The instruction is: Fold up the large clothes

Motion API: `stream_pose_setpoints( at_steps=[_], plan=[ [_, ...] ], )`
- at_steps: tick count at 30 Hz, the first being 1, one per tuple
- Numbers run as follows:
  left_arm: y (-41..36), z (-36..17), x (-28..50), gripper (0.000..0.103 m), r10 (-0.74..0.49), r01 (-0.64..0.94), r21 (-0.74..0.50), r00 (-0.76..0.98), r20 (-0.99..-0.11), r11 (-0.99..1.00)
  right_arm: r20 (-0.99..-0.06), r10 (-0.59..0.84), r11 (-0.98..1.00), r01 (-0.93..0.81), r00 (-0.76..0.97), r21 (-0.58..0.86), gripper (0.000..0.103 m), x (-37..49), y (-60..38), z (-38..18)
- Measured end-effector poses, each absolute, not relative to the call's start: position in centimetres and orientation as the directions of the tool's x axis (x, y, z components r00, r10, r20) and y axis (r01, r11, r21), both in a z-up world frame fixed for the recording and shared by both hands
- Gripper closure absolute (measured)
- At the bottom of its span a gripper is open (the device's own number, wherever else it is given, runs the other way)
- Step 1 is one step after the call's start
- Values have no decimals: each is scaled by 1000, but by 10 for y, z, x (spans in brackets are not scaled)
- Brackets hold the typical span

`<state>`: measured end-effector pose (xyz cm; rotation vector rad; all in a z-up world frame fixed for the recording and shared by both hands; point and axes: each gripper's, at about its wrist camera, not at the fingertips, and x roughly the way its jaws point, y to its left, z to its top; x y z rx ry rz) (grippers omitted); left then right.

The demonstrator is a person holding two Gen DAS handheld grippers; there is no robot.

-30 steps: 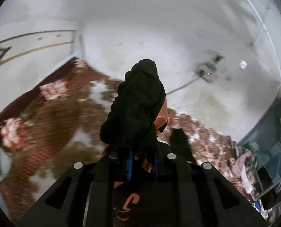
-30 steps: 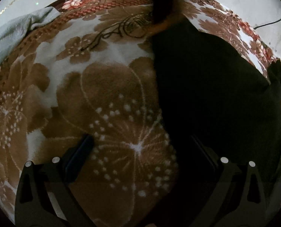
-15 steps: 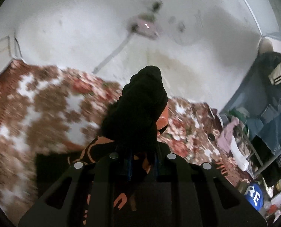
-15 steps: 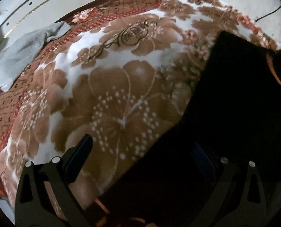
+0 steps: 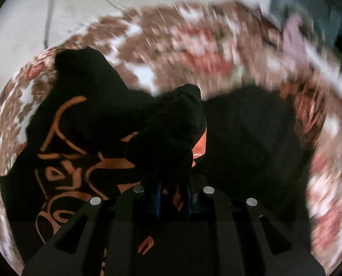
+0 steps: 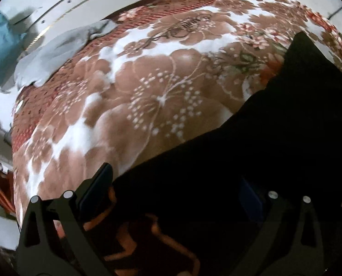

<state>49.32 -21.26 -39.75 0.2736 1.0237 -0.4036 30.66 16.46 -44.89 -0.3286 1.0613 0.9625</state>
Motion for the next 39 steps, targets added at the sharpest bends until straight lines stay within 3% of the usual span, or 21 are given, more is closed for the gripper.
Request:
stream_pose_setpoints(
  at_steps=[3, 4, 5, 7, 12, 17, 19, 22, 25, 28, 33, 39],
  plan=[
    [-225, -419, 483, 86, -136, 443, 79, 432, -892, 893, -846, 513, 530, -829, 145, 179, 4, 294, 155, -445],
    [-231, -423, 480, 77, -119, 443, 90, 423, -898, 892, -846, 514, 523, -833, 141, 179, 4, 291, 150, -445],
    [-238, -428, 475, 47, -114, 459, 95, 408, -906, 883, -846, 515, 519, -835, 137, 180, 5, 288, 146, -444],
    [-257, -433, 461, 18, -118, 525, 106, 376, -919, 845, -846, 516, 521, -833, 137, 183, 5, 283, 135, -442],
    [-299, -418, 419, 17, -78, 615, 197, 391, -917, 763, -860, 470, 539, -836, 198, 101, 5, 267, 100, -428],
    [-286, -314, 427, 16, -198, 532, 53, 404, -893, 845, -889, 288, 645, -758, 357, -95, 5, 294, 37, -398],
    [-262, -261, 440, 12, -251, 487, -6, 441, -862, 873, -905, 260, 681, -728, 337, -75, 5, 322, 8, -393],
    [-184, -169, 466, 6, -283, 400, -47, 556, -782, 916, -893, 157, 722, -666, 422, -188, 5, 367, -50, -385],
    [-91, -139, 482, 6, -317, 343, -112, 633, -706, 933, -902, 7, 850, -478, 433, -223, 5, 423, -120, -387],
    [-11, -185, 496, 6, -294, 237, -182, 636, -713, 954, -901, -54, 937, -289, 430, -194, 5, 460, -178, -384],
    [59, -329, 493, 6, -84, 31, -80, 527, -845, 996, -868, -174, 946, -165, 465, -278, 5, 483, -228, -392],
    [61, -413, 472, 6, 9, 80, 50, 443, -896, 996, -879, -232, 948, -108, 417, -301, 5, 483, -271, -430]
  ],
)
